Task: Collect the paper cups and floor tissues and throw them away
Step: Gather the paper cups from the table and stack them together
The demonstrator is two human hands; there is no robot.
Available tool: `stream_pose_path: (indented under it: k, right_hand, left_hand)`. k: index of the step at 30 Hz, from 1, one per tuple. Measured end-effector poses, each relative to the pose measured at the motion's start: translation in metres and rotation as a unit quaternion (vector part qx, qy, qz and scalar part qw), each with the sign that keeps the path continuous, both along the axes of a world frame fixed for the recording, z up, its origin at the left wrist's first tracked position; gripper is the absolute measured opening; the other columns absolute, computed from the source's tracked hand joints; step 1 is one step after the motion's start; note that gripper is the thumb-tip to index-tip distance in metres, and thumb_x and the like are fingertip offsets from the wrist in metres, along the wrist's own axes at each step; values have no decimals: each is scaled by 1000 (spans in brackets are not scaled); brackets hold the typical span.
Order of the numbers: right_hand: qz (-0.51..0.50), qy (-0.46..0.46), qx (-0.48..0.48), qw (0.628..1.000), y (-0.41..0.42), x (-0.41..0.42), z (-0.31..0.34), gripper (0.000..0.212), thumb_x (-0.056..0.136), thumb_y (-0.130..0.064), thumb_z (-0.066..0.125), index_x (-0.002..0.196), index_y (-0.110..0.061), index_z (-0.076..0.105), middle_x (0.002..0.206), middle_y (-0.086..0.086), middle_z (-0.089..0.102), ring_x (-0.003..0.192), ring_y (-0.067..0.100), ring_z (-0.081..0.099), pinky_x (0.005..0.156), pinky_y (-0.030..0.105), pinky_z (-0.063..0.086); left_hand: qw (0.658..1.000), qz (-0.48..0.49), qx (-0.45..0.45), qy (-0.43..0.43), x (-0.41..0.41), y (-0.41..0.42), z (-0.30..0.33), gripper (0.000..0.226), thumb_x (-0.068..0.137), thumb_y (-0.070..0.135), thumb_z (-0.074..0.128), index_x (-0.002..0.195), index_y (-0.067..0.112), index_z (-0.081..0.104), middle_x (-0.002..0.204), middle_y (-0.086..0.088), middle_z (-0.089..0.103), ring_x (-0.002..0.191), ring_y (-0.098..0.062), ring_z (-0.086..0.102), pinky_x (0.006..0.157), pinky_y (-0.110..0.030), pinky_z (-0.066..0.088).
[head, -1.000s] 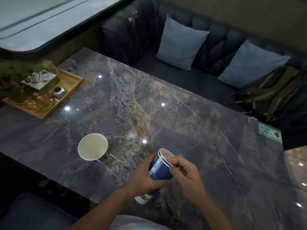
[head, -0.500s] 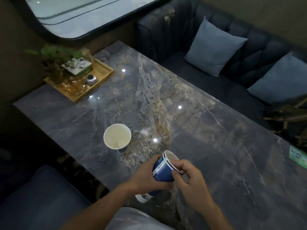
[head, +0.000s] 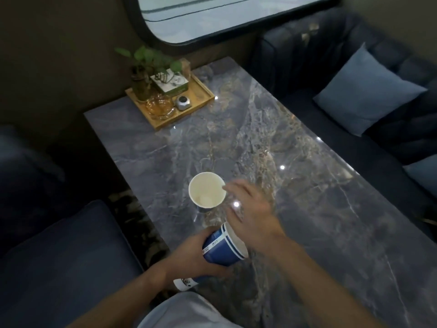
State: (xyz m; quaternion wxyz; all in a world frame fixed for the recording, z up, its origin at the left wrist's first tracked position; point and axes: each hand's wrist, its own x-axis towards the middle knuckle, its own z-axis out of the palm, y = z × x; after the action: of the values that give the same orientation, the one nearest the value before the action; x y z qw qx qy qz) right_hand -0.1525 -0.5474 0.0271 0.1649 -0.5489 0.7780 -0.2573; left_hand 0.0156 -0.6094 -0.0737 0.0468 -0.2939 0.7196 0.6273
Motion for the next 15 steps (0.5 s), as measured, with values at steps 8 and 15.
stream_pose_path:
  k: [8,15]
  right_hand:
    - [140,166,116,969,-77,34,-33,73,87,-46,56,149,-27,23,162,8,13,150,32,7,119,56,10]
    - [124,215,170,954,-84,34,-52,50,94,-41,42,140,-25,29,158,9,19,144,35,14,107,65,20]
  left_hand:
    - [998,47,-25,-37,34,-8,-6,84,56,45,95,128,37,54,114,20,71,99,6,68,90,-27,58]
    - [991,94,-46,-80,64,-10,-12,73,50,47,96,112,36,59,99,15,73,87,0,70,80,-30,60]
